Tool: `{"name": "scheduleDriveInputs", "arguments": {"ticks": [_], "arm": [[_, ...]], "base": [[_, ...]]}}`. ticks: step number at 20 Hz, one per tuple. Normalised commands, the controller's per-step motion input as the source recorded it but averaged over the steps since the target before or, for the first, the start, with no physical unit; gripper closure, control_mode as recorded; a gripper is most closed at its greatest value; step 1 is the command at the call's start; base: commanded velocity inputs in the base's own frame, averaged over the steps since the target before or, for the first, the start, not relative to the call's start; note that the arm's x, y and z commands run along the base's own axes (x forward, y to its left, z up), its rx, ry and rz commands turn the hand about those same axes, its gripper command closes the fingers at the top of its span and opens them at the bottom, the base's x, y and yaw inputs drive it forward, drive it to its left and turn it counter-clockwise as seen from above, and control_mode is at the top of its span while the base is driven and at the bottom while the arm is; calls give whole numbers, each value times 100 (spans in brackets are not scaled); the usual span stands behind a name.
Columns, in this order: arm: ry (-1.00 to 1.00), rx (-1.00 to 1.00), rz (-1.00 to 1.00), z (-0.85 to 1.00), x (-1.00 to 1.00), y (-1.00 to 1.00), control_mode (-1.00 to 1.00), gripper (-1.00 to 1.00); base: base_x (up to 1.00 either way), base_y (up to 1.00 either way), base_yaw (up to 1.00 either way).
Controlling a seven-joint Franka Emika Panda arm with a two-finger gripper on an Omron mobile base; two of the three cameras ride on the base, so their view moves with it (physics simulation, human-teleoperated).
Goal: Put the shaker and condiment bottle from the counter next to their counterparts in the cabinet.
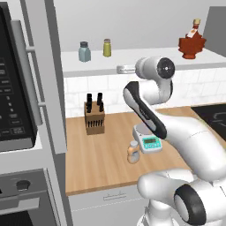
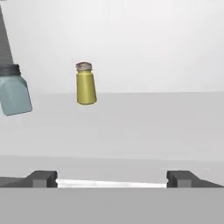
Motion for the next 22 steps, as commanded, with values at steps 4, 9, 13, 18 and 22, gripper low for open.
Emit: {"name": "scheduleDriveInputs", "arguments": {"ticks": [4, 9, 13, 18, 22], "arm": [[-4, 7, 5, 0, -99, -27, -100, -100], [0, 5, 17, -34, -72, -4, -100, -100], [0, 0, 27, -50, -24, 0, -100, -100], [0, 0, 34, -45, -4, 0, -100, -100], [0, 2, 43, -35, 0, -2, -100, -100]], "base": [[0, 0, 0], [0, 0, 0], [0, 0, 0], [0, 0, 0], [0, 0, 0]]}}
